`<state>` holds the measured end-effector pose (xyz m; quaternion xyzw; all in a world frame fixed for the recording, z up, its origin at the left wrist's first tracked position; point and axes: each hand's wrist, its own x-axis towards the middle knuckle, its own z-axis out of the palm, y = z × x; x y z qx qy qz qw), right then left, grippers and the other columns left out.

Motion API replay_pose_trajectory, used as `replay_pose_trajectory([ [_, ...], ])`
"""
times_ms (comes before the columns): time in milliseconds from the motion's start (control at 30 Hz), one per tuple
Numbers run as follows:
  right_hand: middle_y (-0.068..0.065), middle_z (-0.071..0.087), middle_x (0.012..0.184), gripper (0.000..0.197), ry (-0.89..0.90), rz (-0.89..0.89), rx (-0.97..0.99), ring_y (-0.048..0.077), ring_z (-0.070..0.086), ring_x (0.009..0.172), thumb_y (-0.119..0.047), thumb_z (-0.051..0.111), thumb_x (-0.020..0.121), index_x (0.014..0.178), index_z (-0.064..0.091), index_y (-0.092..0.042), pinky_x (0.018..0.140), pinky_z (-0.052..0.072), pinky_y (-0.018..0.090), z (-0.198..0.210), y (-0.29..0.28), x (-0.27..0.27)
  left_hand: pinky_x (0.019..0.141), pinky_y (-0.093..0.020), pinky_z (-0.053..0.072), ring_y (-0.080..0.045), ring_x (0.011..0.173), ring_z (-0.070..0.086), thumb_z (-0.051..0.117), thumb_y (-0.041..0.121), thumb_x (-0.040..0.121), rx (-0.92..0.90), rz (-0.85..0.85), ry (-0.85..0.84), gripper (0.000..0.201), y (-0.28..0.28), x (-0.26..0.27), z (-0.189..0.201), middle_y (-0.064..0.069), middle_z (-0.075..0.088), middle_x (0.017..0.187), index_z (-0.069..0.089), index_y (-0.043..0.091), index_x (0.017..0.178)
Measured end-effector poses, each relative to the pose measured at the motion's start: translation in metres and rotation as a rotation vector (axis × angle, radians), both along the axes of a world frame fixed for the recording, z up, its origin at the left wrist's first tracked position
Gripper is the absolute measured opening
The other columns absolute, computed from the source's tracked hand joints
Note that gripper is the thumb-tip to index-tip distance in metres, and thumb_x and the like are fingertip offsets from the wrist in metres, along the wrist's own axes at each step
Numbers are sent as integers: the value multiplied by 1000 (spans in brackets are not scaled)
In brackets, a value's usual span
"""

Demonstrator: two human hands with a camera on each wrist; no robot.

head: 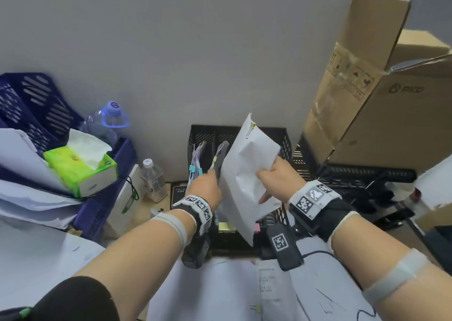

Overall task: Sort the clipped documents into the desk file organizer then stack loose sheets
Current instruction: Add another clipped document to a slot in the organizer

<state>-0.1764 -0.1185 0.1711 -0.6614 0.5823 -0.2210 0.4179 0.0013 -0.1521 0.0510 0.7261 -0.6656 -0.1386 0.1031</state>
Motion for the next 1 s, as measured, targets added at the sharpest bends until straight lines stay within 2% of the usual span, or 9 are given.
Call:
replay_pose_trajectory([
  [100, 8, 57, 121, 38, 57, -64, -82, 25, 68, 68, -8, 39, 94, 130, 50, -6, 59, 63, 36, -6, -17, 23, 71, -37, 44, -42, 95, 66, 50, 18, 93, -63, 14, 84, 23, 1, 6, 7, -18, 69, 100, 52, 7, 113],
  [167, 10, 57, 110, 33, 72, -108, -106, 33, 70, 74, -10, 40, 93, 123, 52, -6, 62, 62, 40, -17, -25, 37, 70, -36, 41, -39, 88, 63, 51, 22, 94, -81, 16, 114, 13, 4, 8, 14, -15, 67, 96, 49, 12, 102],
  [267, 8, 62, 84, 11, 228, -61, -29, 31, 66, 78, -21, 44, 91, 92, 54, -16, 76, 59, 46, -46, -29, 54, 71, -34, 39, -28, 76, 49, 52, 21, 94, -112, 21, 167, 14, 13, 8, 21, -4, 53, 85, 39, 18, 92],
  [467, 11, 72, 75, 34, 302, -18, 30, 29, 70, 67, -22, 38, 92, 84, 67, -4, 66, 61, 41, -93, -37, 60, 74, -34, 45, -20, 79, 50, 55, 24, 97, -127, -2, 250, 16, 23, 6, 19, 0, 53, 90, 51, 14, 109],
  [633, 11, 72, 82, 14, 217, 56, 174, 29, 74, 64, -24, 52, 89, 91, 60, -12, 60, 62, 43, -106, -21, 52, 86, -29, 50, -18, 89, 62, 60, 20, 94, -174, -130, 374, 43, 34, 6, -2, -1, 52, 124, 49, 20, 136],
  [700, 9, 73, 78, 10, 139, -2, 260, 26, 73, 56, -20, 54, 88, 94, 60, -14, 54, 61, 37, -119, -8, 39, 81, -27, 52, -12, 78, 59, 63, 21, 93, -189, -165, 464, 50, 45, 4, -13, 2, 49, 120, 45, 25, 139],
  [767, 9, 71, 70, 9, 46, -104, 350, 25, 69, 48, -15, 51, 91, 88, 60, -11, 45, 56, 29, -136, 8, 20, 70, -27, 52, -11, 69, 57, 66, 25, 91, -195, -186, 508, 36, 57, -2, -27, 5, 53, 100, 49, 27, 122],
  [900, 13, 65, 75, 17, 3, -168, 673, 24, 65, 52, -9, 48, 93, 92, 64, -2, 50, 52, 26, -183, 45, -21, 69, -28, 48, -12, 71, 61, 70, 37, 90, 100, -231, 490, 15, 91, -12, -69, 8, 63, 76, 64, 23, 94],
  [1000, 11, 63, 79, 11, 61, -220, 812, 23, 64, 60, -8, 53, 91, 97, 61, -3, 59, 58, 34, -224, 72, -43, 90, -32, 55, -17, 96, 67, 75, 44, 85, 455, -216, 404, 34, 127, -15, -107, 6, 67, 102, 68, 26, 114],
])
